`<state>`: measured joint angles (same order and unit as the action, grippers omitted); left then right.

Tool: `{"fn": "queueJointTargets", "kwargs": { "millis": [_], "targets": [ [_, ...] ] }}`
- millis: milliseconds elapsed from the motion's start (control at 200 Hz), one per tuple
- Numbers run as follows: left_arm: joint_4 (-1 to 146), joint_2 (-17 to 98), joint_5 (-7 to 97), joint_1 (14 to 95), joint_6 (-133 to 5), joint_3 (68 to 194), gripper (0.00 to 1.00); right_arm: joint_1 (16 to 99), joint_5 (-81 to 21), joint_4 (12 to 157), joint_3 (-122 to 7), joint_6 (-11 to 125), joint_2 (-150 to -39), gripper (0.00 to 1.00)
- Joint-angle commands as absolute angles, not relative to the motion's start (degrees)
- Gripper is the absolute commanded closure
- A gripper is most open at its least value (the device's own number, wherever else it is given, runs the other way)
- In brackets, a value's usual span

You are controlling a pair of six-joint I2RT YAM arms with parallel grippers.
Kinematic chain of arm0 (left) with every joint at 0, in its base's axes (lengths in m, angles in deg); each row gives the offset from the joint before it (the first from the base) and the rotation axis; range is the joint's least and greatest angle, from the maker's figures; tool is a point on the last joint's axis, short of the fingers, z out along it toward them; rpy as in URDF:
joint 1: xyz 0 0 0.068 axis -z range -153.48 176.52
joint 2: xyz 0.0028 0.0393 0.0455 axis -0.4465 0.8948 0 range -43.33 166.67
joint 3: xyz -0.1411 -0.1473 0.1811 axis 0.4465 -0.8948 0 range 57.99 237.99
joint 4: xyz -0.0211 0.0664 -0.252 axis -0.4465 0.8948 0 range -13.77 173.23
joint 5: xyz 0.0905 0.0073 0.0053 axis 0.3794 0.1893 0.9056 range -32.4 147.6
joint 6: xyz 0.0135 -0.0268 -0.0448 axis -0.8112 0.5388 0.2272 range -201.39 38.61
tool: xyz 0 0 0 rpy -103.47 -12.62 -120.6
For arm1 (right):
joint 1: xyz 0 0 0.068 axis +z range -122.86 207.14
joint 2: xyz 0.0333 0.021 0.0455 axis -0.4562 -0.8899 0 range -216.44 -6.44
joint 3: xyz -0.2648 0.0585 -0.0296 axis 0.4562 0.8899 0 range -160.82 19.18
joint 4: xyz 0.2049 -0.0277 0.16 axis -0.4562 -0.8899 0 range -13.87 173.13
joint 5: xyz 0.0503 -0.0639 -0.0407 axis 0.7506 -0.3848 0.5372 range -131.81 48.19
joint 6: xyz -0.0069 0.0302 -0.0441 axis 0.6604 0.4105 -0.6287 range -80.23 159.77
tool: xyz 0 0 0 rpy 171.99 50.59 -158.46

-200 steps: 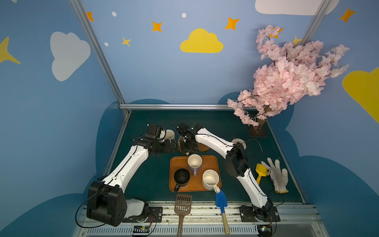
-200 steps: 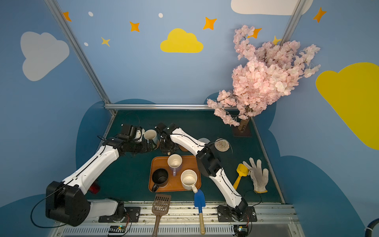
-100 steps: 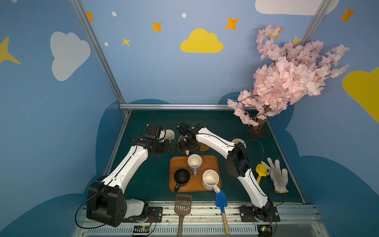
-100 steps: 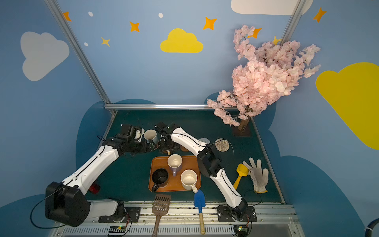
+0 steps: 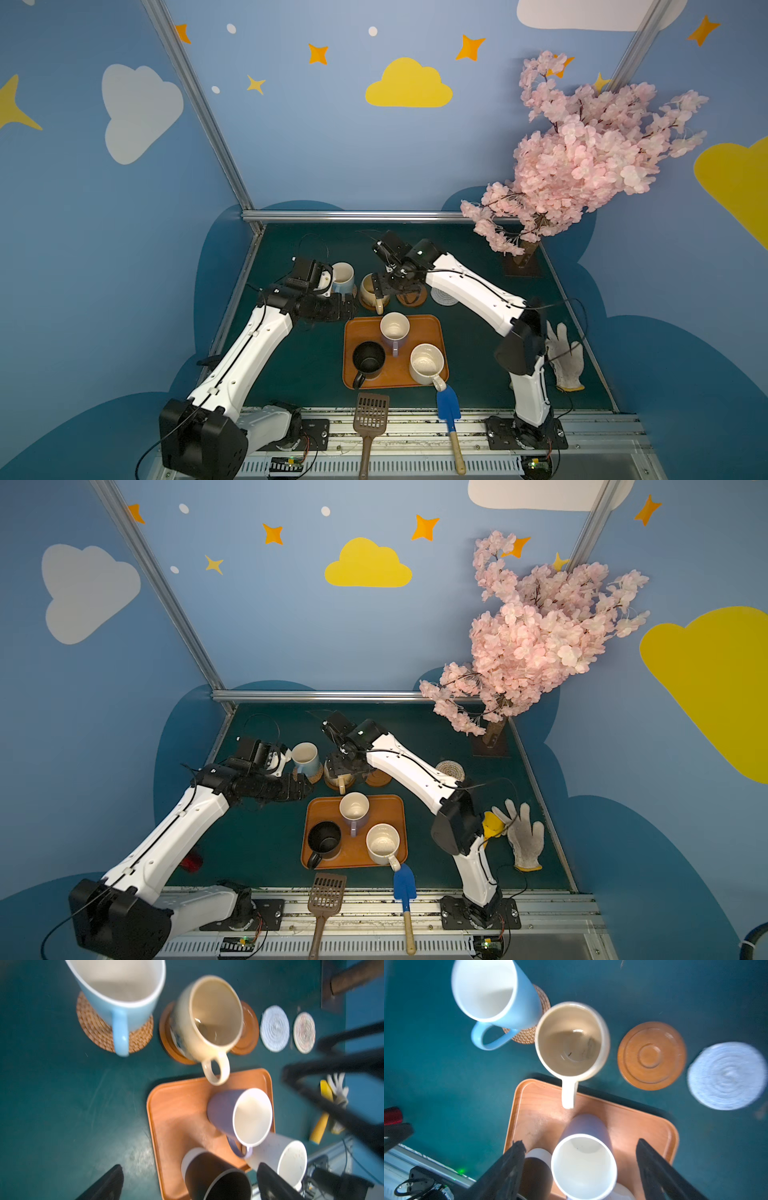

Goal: Place cups on coasters
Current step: Place the cup on the coaster, then pick up the cup from the tray.

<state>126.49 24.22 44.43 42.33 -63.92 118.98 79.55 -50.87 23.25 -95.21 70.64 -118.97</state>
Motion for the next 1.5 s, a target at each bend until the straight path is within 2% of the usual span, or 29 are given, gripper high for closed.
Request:
{"fn": "queueJointTargets", "kwargs": {
  "millis": [0,25,150,185,220,370,501,696,876,1071,1492],
  "targets": [
    [132.56,21.46,43.80,44.55,-66.21,118.87,0.00,79.60,-56.19,31.03,-88.07,67.88,-109.86,0.07],
    [132.39,20.87,43.75,45.49,-66.00,118.33,0.00,79.19,-55.48,32.15,-86.32,67.59,-108.21,0.03],
    [133.19,20.07,46.68,52.38,-64.13,118.27,0.00,74.15,-43.50,33.02,-80.06,69.71,-104.33,0.03],
    [133.44,19.90,47.44,53.29,-63.27,118.09,0.00,72.75,-39.18,32.46,-78.89,69.96,-104.12,0.08],
    [133.38,19.71,47.87,53.62,-62.17,117.64,0.00,72.19,-36.48,32.20,-77.56,69.67,-103.61,0.20],
    [131.15,17.70,46.50,54.59,-56.96,115.27,0.00,76.19,-37.99,31.48,-69.85,68.13,-99.23,0.21],
    [134.47,18.81,49.64,58.17,-54.72,115.39,0.00,80.63,-39.17,32.40,-62.80,68.89,-94.70,0.23],
    [135.05,15.31,52.33,61.42,-50.66,112.57,0.00,84.92,-38.76,35.22,-55.86,71.39,-92.82,0.40],
    [133.54,14.22,57.34,67.29,-46.93,108.86,0.00,86.26,-38.47,35.87,-56.21,70.00,-97.14,0.44],
    [132.11,13.23,59.24,69.77,-45.09,106.60,0.00,87.59,-37.88,36.08,-57.51,68.43,-99.95,0.41],
    [130.64,13.82,60.32,69.94,-45.10,110.19,0.00,87.79,-40.19,28.48,-65.34,68.42,-111.55,0.49]
  ]
}}
